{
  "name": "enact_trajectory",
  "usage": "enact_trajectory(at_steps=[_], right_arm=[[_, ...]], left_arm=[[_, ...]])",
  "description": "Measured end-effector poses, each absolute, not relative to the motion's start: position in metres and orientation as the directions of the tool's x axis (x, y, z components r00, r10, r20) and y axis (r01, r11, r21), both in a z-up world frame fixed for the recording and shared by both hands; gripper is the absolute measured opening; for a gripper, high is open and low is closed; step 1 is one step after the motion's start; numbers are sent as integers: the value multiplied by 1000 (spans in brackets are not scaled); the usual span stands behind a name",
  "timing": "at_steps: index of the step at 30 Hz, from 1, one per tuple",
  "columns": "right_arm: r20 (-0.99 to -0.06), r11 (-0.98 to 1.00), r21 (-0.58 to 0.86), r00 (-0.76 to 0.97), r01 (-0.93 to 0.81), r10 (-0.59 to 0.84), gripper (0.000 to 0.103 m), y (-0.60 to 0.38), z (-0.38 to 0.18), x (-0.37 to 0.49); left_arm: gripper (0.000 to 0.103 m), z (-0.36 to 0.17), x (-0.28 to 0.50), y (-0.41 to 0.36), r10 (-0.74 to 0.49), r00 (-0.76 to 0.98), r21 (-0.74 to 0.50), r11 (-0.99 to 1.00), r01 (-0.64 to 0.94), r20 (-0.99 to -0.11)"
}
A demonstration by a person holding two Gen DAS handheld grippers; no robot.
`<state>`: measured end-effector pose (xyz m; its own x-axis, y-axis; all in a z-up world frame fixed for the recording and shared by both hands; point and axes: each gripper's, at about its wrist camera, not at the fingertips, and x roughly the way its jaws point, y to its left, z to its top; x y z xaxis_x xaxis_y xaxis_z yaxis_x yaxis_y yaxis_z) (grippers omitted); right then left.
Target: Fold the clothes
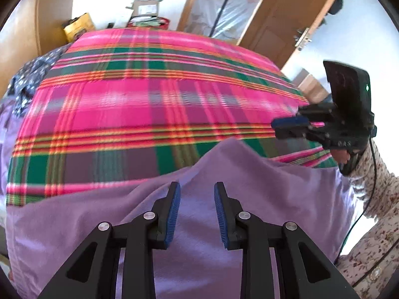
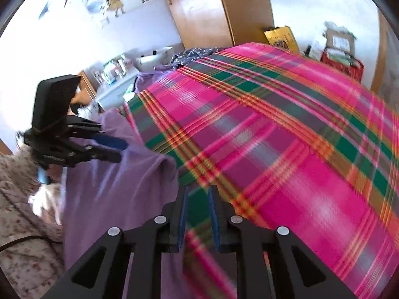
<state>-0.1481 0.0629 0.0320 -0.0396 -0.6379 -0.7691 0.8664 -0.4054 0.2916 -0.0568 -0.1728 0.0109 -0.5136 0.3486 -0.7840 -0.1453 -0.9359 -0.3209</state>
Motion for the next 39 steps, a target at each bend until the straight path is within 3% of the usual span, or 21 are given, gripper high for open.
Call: enact_trajectory(at_steps=[11, 13, 15, 19, 23, 30, 33, 39], right_arm=[[-774, -409, 361, 24, 838, -633, 18, 96, 19, -109], [-784, -405, 349, 26, 845, -620, 15, 97, 16, -103], [-788, -411, 344, 21, 844, -616, 6, 98, 14, -101], [-787, -430, 324, -12, 843, -617, 2, 103, 15, -100], [-771, -515, 307, -108, 801, -628, 2, 115, 21, -110], [-783, -537, 354, -72, 766, -618, 3, 116, 5, -107], [-793, -559, 346, -83, 754, -603, 11, 118, 5, -109], [-770, -643, 306, -215, 702, -601, 12, 152, 31, -97]], left_arm=[[29, 7, -81, -125, 402, -446, -304, -912, -276, -800], [29, 2, -87, -120, 404, -430, -310, -911, -272, -808], [29, -2, -89, -117, 399, -418, -311, -913, -265, -816], [29, -5, -93, -117, 397, -417, -318, -915, -247, -818], [29, -6, -98, -118, 392, -420, -319, -918, -235, -819], [29, -5, -98, -122, 396, -426, -328, -917, -226, -813], [29, -5, -98, -125, 397, -427, -334, -917, -217, -813], [29, 0, -93, -130, 373, -446, -345, -927, -147, -813]])
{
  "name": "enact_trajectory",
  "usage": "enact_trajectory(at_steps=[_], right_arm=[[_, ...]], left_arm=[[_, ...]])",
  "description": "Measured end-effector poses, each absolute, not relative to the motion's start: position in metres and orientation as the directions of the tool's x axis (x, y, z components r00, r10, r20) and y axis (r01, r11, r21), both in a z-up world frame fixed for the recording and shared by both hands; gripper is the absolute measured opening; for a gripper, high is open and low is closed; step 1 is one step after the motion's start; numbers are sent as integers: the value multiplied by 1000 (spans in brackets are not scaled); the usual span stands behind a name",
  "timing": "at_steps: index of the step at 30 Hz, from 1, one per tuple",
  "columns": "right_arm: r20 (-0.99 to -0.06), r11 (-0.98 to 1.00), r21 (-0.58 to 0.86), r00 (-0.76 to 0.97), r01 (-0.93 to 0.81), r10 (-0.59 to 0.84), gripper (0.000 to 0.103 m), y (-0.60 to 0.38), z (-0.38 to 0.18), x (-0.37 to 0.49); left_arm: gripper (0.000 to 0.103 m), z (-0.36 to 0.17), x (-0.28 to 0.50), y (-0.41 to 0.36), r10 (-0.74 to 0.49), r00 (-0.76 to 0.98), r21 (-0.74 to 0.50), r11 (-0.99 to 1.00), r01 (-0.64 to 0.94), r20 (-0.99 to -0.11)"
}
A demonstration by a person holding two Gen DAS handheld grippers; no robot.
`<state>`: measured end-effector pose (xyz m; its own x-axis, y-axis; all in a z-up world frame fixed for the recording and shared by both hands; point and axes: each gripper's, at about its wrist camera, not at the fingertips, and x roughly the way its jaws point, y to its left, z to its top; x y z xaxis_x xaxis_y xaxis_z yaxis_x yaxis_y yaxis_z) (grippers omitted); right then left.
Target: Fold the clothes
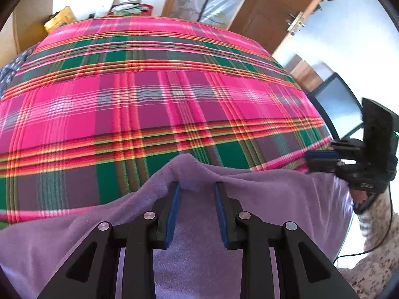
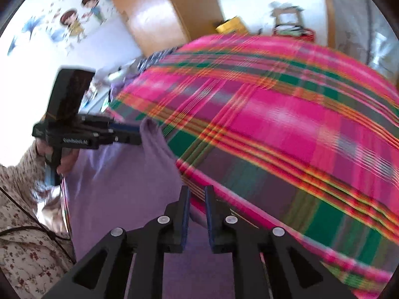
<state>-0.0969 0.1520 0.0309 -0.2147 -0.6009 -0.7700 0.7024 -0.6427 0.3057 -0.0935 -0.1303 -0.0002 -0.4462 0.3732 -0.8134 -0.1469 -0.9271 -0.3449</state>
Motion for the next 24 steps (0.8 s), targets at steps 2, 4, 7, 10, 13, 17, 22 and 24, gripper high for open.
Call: enact_trajectory(at_steps=[2, 4, 7, 10, 13, 17, 22, 24], right_arm=[[-758, -690, 294, -278, 661, -589, 12, 172, 40, -92], [-750, -735, 289, -331, 614, -572, 16, 195, 48, -81], [-753, -791, 273, -390, 547, -529, 24, 221, 51, -63], [-767, -832, 259, -419, 490, -486, 27, 238, 43, -41], [-771, -844, 269, -421, 464, -478, 28, 243, 31, -24], [-805, -877, 227, -425, 424, -414, 29, 240, 9, -13], [-791, -882, 234, -448, 408, -417, 29, 243, 13, -8], [-766, -862, 244, -456, 446, -452, 30, 235, 22, -1]], left_arm=[[29, 2, -91, -130, 371, -455, -349, -927, -136, -810], [29, 6, -85, -129, 370, -459, -348, -928, -134, -808], [29, 13, -72, -126, 371, -467, -344, -928, -144, -803], [29, 17, -56, -119, 380, -468, -342, -925, -167, -798], [29, 13, -42, -113, 374, -457, -328, -927, -181, -807], [29, 9, -23, -117, 348, -455, -308, -938, -161, -820], [29, 23, 4, -148, 297, -522, -303, -950, -78, -800], [29, 29, 17, -164, 278, -547, -310, -950, -35, -790]])
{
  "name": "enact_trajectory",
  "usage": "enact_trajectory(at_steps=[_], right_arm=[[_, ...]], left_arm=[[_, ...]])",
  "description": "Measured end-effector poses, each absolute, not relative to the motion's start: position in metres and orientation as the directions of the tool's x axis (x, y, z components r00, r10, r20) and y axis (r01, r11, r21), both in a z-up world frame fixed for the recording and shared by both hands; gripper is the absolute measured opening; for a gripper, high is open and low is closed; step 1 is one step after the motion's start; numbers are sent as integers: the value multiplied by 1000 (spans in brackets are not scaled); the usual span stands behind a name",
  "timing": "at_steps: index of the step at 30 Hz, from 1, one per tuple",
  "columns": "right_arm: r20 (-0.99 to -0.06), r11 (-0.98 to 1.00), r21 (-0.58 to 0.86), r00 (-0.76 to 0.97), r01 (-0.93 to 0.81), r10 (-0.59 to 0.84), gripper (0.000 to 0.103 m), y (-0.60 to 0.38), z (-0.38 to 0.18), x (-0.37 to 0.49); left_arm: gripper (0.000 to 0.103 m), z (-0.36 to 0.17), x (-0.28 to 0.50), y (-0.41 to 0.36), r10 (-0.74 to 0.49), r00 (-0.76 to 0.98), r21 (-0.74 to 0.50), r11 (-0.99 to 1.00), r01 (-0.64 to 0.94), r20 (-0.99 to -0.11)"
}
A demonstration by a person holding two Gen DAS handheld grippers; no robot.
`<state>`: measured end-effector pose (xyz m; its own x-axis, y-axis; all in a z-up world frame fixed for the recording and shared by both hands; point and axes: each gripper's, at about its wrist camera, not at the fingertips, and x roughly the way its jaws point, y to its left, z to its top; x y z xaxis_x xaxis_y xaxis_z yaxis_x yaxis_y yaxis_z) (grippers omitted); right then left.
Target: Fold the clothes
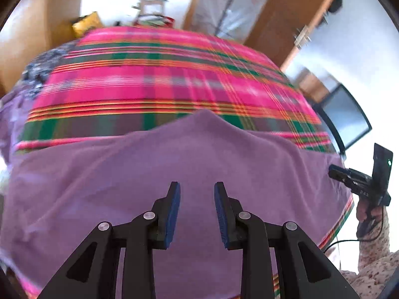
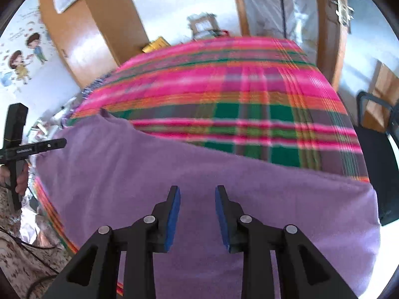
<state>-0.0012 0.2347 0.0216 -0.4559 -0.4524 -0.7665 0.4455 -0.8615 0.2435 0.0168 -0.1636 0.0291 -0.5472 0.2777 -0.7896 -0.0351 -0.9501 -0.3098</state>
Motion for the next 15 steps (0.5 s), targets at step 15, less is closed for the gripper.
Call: enact_trajectory(at_steps=[15], right_arm=[[-799, -514, 167, -190, 841, -571, 30, 87, 6, 69]], left_arm=[[29, -1, 88, -237, 130, -547, -287, -934, 213, -827]])
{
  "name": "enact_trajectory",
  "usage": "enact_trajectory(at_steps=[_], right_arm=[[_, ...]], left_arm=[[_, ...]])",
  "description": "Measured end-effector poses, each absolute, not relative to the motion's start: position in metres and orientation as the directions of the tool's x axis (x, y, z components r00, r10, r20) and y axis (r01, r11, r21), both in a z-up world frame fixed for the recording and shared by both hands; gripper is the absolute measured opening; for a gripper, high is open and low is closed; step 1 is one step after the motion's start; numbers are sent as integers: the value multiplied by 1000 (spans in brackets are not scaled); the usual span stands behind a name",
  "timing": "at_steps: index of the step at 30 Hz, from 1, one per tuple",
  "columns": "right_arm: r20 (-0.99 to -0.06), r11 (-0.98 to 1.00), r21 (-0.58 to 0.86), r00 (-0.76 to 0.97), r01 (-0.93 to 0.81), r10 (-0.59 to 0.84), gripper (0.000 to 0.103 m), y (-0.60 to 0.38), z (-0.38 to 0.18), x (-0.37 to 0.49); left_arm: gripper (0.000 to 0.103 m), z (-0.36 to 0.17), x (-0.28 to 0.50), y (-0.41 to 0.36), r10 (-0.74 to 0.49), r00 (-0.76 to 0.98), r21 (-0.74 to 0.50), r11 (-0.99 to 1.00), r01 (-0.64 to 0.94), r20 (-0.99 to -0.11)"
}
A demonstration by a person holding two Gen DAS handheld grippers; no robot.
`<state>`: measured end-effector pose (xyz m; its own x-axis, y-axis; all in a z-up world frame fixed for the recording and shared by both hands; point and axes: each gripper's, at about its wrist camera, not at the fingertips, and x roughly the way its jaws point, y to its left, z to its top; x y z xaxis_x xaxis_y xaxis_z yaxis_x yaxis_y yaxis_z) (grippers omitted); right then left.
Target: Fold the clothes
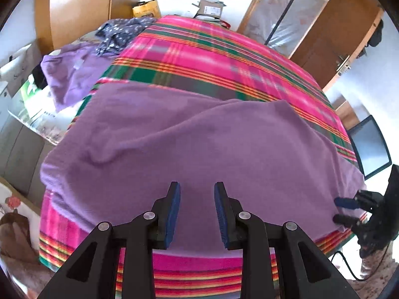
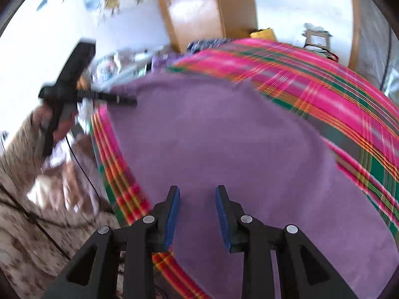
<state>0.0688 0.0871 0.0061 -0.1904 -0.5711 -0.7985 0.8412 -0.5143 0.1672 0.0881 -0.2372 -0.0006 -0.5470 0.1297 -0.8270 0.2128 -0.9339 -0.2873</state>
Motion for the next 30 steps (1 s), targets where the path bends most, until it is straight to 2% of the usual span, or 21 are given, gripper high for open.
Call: enact_trajectory(at_steps=[8, 14, 21, 23, 30], right_arm=[[-821, -526, 180, -168, 831, -545, 31, 94, -2, 82], [-800, -509, 164, -188, 845, -570, 31, 76, 14, 87], [-743, -436, 180, -169, 882, -648, 32, 22, 26, 85], [-720, -399, 169, -163, 901, -675, 37, 2, 29, 90], [-700, -284, 122, -121, 951, -704, 42, -72, 25, 105]], left_arm=[[29, -7, 101, -260, 121, -563, -303, -922, 241, -818], [29, 0, 113, -272, 103, -601, -320, -909, 267, -793], [29, 13, 131, -292, 32, -649, -331, -878, 345, -760], [29, 13, 134, -301, 33, -654, -354, -861, 366, -756], [29, 17, 149, -316, 41, -710, -441, -808, 391, -703]])
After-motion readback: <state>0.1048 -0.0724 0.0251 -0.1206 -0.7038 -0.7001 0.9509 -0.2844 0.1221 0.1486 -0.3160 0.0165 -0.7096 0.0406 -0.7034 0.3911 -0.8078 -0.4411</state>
